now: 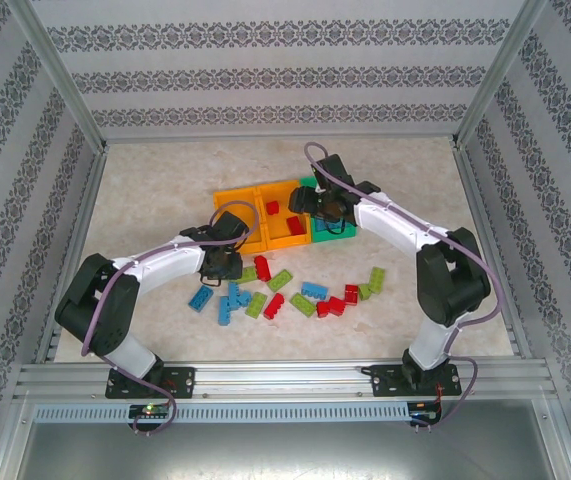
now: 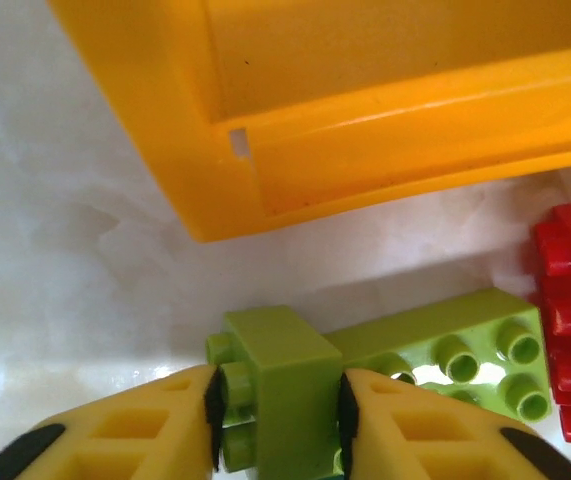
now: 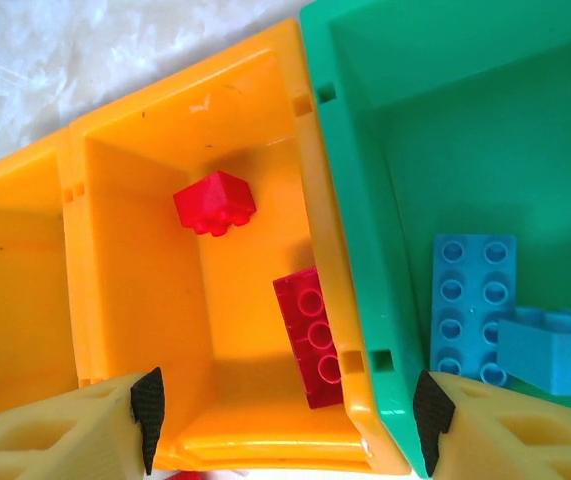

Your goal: Sort the legos into containers by color

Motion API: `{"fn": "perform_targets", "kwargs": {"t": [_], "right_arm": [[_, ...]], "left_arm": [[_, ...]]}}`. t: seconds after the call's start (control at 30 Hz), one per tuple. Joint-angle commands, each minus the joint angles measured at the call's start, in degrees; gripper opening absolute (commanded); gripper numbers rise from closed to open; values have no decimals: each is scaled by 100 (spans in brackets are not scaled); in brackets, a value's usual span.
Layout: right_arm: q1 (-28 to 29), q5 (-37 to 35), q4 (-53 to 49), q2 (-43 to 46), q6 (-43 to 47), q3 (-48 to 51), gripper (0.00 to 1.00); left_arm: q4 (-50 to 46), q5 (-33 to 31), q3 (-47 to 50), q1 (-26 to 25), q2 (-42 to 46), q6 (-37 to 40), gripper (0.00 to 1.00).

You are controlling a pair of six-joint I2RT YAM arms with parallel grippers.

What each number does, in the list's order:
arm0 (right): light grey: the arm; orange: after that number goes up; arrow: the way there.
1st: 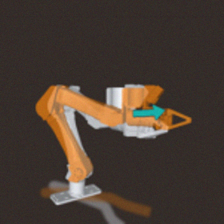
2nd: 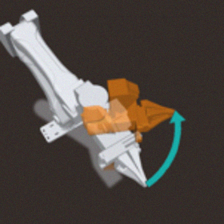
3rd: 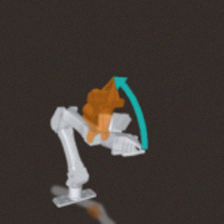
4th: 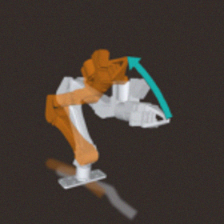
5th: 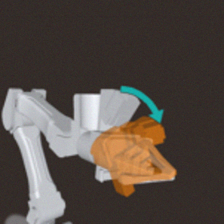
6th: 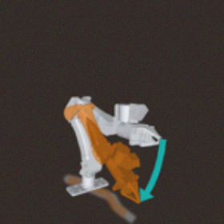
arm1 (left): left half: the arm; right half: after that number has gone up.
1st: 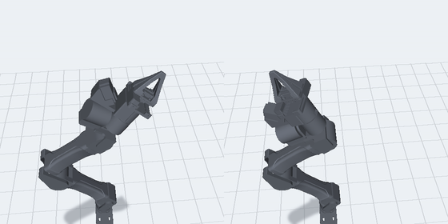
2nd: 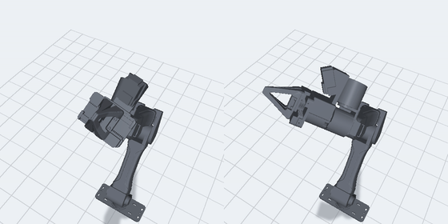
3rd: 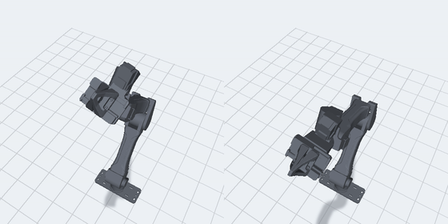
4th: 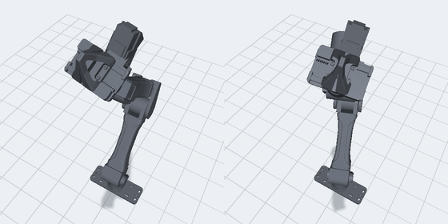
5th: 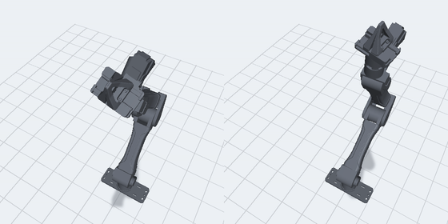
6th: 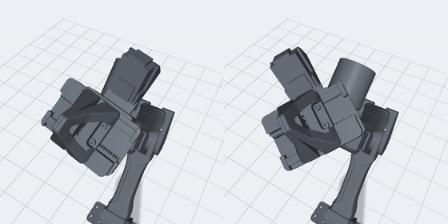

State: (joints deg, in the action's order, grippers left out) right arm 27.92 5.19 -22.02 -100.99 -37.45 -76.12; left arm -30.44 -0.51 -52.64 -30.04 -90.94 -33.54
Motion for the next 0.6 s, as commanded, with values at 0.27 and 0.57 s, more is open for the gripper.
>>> {"fn": "perform_targets", "kwargs": {"t": [0.27, 0.57], "right_arm": [[-102, -207, -30, 326, 76, 398, 70], [-107, -205, -46, 352, 95, 439, 70]], "left_arm": [[-199, -129, 65, 68, -117, -47, 22], [-344, -54, 34, 69, 145, -35, 27]]}}
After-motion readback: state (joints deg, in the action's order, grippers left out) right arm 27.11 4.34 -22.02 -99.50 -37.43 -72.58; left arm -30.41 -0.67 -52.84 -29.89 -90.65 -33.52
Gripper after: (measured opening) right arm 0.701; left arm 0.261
